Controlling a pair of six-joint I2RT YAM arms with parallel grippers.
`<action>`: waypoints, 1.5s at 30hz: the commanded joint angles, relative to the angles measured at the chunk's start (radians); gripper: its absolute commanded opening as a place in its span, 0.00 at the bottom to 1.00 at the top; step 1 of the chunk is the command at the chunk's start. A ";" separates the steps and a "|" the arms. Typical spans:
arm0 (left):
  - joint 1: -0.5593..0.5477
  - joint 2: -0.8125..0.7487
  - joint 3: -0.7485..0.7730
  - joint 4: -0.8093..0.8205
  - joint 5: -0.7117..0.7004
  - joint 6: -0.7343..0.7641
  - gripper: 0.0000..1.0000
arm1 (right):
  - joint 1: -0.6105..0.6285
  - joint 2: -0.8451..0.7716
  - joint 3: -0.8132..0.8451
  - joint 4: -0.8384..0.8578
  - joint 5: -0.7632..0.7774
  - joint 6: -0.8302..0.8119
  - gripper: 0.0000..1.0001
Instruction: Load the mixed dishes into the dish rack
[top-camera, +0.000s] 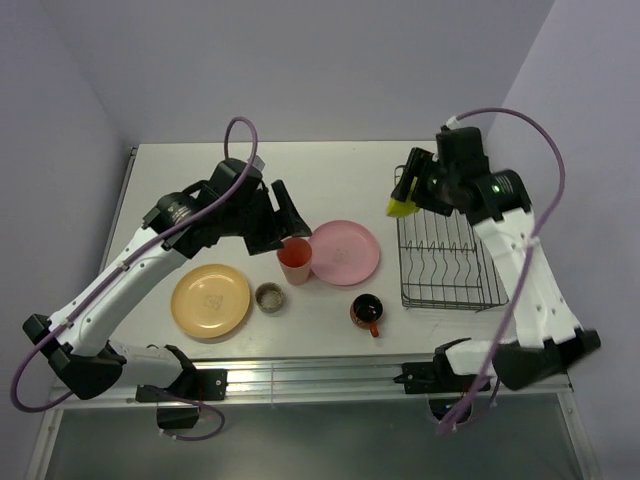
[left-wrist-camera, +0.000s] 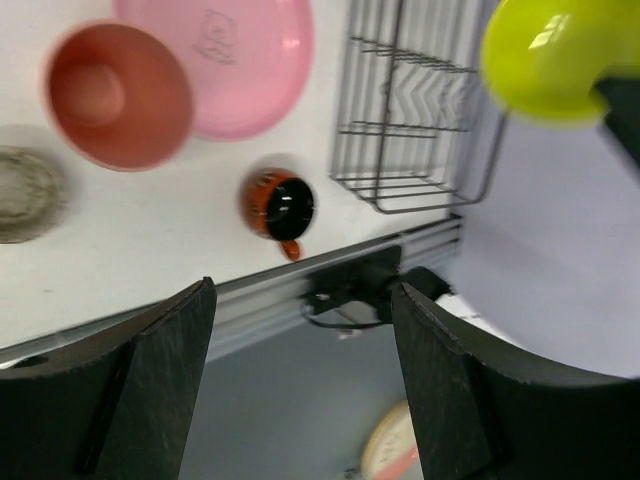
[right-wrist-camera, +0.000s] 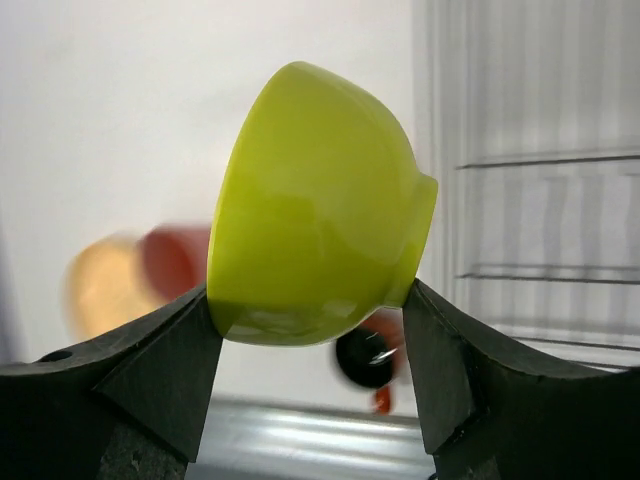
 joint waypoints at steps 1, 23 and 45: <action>-0.003 0.020 0.018 -0.097 -0.068 0.156 0.76 | 0.002 0.174 0.121 -0.087 0.440 -0.057 0.00; 0.026 -0.074 -0.199 0.095 -0.099 0.409 0.76 | -0.116 0.947 0.459 -0.262 1.138 -0.109 0.00; -0.006 -0.014 -0.255 0.052 -0.068 0.394 0.70 | -0.113 1.079 0.454 -0.173 0.997 -0.126 0.87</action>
